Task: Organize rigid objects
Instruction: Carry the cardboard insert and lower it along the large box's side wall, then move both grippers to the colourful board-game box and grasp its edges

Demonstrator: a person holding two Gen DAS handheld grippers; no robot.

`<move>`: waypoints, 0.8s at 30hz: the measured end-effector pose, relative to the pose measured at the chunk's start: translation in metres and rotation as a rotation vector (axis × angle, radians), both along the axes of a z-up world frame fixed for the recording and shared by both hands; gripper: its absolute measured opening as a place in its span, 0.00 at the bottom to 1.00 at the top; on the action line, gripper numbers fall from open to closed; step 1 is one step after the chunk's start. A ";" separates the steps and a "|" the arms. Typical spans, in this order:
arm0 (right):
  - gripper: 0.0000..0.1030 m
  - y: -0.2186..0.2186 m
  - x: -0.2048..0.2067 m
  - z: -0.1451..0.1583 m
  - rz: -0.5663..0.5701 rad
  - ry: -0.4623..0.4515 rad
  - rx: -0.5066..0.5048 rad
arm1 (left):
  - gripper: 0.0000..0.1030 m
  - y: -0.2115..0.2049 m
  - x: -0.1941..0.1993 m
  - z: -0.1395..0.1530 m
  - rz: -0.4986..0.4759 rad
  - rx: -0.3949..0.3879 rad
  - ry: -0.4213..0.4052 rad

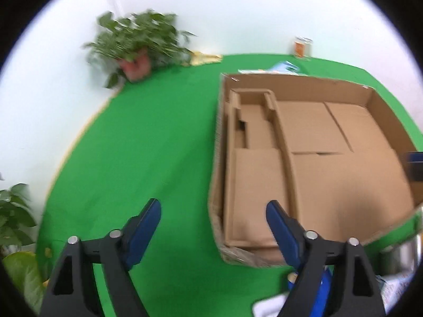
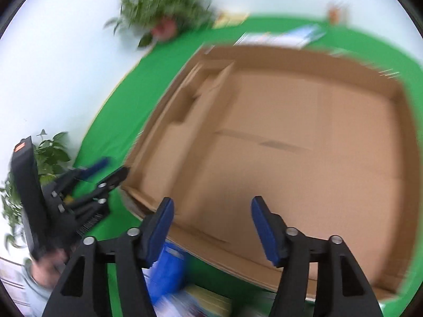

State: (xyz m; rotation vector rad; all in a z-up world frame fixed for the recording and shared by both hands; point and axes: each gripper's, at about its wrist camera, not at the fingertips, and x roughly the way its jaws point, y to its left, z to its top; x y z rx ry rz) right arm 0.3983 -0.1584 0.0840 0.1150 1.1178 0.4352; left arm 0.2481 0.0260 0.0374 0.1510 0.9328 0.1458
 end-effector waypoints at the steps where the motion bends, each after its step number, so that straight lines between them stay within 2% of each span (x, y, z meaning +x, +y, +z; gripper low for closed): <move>1: 0.59 -0.027 -0.005 0.005 -0.037 -0.022 -0.014 | 0.79 0.003 0.004 -0.003 0.020 -0.004 0.013; 3: 0.59 -0.086 -0.018 0.001 -0.119 -0.035 -0.082 | 0.79 0.007 0.015 -0.016 0.042 -0.030 0.049; 4: 0.58 -0.098 -0.025 -0.007 -0.138 -0.026 -0.108 | 0.78 0.009 0.021 -0.024 0.048 -0.026 0.078; 5: 0.51 -0.115 -0.028 -0.021 -0.161 0.002 -0.154 | 0.76 0.009 0.028 -0.034 0.048 -0.022 0.117; 6: 0.46 -0.128 -0.029 -0.031 -0.160 0.027 -0.181 | 0.63 0.010 0.030 -0.041 0.035 -0.028 0.141; 7: 0.36 -0.132 -0.034 -0.043 -0.158 0.053 -0.201 | 0.48 0.010 0.031 -0.046 0.017 -0.044 0.159; 8: 0.34 -0.137 -0.037 -0.052 -0.159 0.063 -0.207 | 0.43 0.011 0.031 -0.045 0.005 -0.084 0.145; 9: 0.33 -0.143 -0.042 -0.053 -0.160 0.042 -0.199 | 0.19 0.013 0.032 -0.044 0.011 -0.108 0.160; 10: 0.33 -0.146 -0.044 -0.050 -0.168 0.015 -0.202 | 0.12 0.013 0.032 -0.044 0.005 -0.149 0.176; 11: 0.28 -0.151 -0.045 -0.049 -0.186 0.011 -0.208 | 0.12 0.015 0.031 -0.044 0.027 -0.157 0.182; 13: 0.16 -0.155 -0.046 -0.049 -0.197 0.014 -0.222 | 0.11 0.008 0.027 -0.044 0.026 -0.108 0.180; 17: 0.11 -0.146 -0.058 -0.048 -0.198 -0.007 -0.262 | 0.10 0.001 0.007 -0.045 0.042 -0.109 0.186; 19: 0.11 -0.132 -0.060 -0.057 -0.206 -0.011 -0.259 | 0.10 0.001 -0.002 -0.044 0.036 -0.106 0.190; 24: 0.11 -0.129 -0.058 -0.065 -0.211 -0.003 -0.280 | 0.11 -0.002 -0.012 -0.041 0.031 -0.114 0.193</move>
